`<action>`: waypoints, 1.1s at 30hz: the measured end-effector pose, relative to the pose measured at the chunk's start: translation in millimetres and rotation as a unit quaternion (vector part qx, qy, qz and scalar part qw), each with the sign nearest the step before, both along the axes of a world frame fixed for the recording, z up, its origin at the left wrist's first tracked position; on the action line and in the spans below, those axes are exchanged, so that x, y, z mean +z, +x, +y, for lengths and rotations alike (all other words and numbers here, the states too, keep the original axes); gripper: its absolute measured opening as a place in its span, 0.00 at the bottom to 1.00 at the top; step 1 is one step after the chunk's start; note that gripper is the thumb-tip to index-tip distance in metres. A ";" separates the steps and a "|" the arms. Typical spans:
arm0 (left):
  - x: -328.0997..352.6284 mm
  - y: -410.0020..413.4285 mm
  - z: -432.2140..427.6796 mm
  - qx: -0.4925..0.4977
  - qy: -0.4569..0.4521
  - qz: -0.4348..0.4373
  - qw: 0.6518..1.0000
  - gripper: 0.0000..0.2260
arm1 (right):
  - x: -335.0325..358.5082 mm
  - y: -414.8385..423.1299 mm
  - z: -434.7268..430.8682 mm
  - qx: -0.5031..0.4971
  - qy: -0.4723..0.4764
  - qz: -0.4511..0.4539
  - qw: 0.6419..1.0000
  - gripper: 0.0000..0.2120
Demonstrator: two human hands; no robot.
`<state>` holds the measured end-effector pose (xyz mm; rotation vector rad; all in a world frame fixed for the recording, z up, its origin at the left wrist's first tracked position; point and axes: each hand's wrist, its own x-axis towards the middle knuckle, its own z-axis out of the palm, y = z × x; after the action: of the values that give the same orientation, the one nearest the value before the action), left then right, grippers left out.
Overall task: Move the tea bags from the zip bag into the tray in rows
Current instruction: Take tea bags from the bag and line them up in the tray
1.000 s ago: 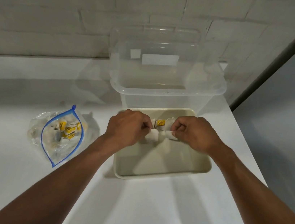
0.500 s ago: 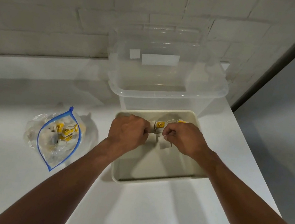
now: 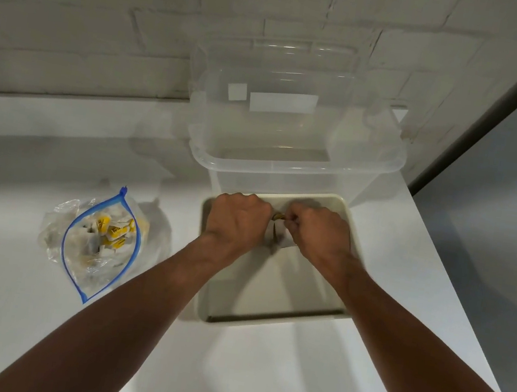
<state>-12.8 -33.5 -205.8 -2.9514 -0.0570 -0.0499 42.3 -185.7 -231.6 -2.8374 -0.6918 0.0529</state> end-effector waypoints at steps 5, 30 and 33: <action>-6.0 0.0 2.8 0.017 0.009 -0.011 1.000 0.07 | -2.6 1.0 -0.1 0.002 0.002 0.009 1.000 0.06; -35.3 -42.1 -12.6 -0.098 0.032 0.062 0.993 0.14 | 2.4 -28.2 0.8 0.062 -0.136 0.017 0.989 0.10; -30.6 -41.4 -9.7 -0.099 0.029 0.062 0.993 0.15 | 4.5 -26.4 1.7 0.058 -0.131 0.028 0.989 0.09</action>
<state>-54.1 -43.2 -236.4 -2.8839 0.2517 0.1026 16.0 -184.0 -227.1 -3.0234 -0.8980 0.2605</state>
